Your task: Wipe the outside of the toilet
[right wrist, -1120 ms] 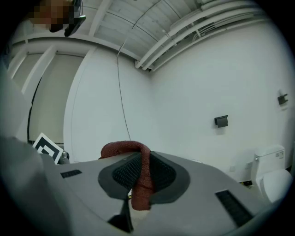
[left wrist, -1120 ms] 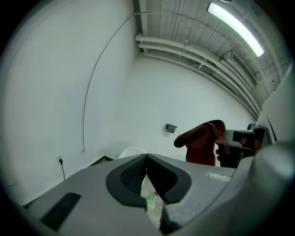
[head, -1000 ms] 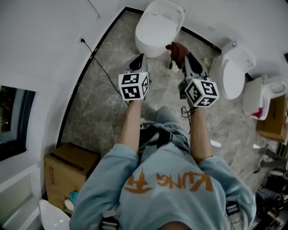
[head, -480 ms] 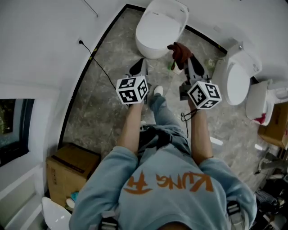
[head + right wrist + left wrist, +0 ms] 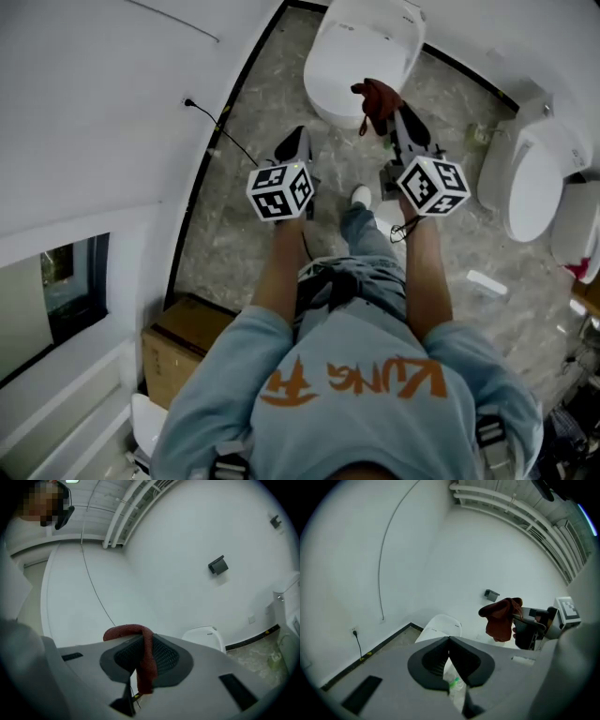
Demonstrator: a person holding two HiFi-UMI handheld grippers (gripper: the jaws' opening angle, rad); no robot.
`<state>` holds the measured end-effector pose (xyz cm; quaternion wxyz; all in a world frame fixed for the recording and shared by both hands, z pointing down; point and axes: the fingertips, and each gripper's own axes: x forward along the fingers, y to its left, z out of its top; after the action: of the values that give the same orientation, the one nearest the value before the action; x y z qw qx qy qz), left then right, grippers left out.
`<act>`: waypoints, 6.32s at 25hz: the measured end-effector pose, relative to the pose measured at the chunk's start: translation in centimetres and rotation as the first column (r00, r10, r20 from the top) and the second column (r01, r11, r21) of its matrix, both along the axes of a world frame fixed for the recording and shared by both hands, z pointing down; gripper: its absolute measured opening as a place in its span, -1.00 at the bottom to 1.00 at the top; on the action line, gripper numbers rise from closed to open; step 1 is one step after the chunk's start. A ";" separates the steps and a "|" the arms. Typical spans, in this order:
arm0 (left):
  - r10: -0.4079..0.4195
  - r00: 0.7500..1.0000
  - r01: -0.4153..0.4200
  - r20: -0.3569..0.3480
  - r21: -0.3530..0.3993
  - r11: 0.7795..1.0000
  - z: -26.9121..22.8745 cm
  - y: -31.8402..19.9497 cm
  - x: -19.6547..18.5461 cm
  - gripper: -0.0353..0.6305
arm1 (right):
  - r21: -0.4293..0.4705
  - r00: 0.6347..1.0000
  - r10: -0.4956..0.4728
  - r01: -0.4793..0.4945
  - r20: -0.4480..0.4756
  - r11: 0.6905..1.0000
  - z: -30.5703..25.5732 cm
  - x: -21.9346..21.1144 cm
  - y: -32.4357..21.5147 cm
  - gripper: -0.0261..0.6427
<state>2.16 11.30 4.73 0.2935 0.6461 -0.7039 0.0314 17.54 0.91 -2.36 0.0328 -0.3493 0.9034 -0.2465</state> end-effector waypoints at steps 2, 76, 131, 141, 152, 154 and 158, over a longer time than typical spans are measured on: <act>0.038 0.998 -0.037 0.056 -0.022 0.999 0.0 -2.6 0.5 -0.91 | -0.025 1.000 0.007 -0.006 0.018 1.000 0.5 0.3 -3.0 -0.76; 0.297 0.933 -0.356 -0.204 -0.400 0.844 46.4 -2.0 -17.5 -0.91 | -0.484 0.939 0.110 -0.266 -0.326 0.833 54.6 -24.3 -3.5 -0.77; 0.304 0.934 -0.357 -0.189 -0.442 0.823 46.1 -10.6 6.7 -0.91 | -0.573 0.917 -0.008 -0.243 -0.399 0.783 58.5 -1.4 -10.9 -0.76; 0.325 0.922 -0.385 -0.209 -0.431 0.816 45.5 -9.5 7.9 -0.91 | -0.561 0.900 -0.055 -0.221 -0.432 0.798 58.2 -0.8 -10.8 -0.77; 0.356 0.907 -0.421 -0.226 -0.446 0.790 46.8 -5.1 3.0 -0.91 | -0.570 0.881 0.061 -0.355 -0.469 0.741 59.4 -0.9 -3.3 -0.77; 0.352 0.910 -0.414 -0.218 -0.452 0.790 46.9 -4.6 0.8 -0.91 | -0.579 0.882 0.057 -0.354 -0.468 0.734 59.7 -2.5 -2.3 -0.77; 0.339 0.917 -0.399 -0.210 -0.461 0.792 47.1 -3.8 -3.5 -0.91 | -0.601 0.888 -0.007 -0.306 -0.461 0.738 60.3 -7.3 0.1 -0.77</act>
<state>-1.31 7.53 51.87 0.4777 0.6747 -0.5137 0.2296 10.23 1.02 57.94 -0.2738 -0.4572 0.7094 -0.4612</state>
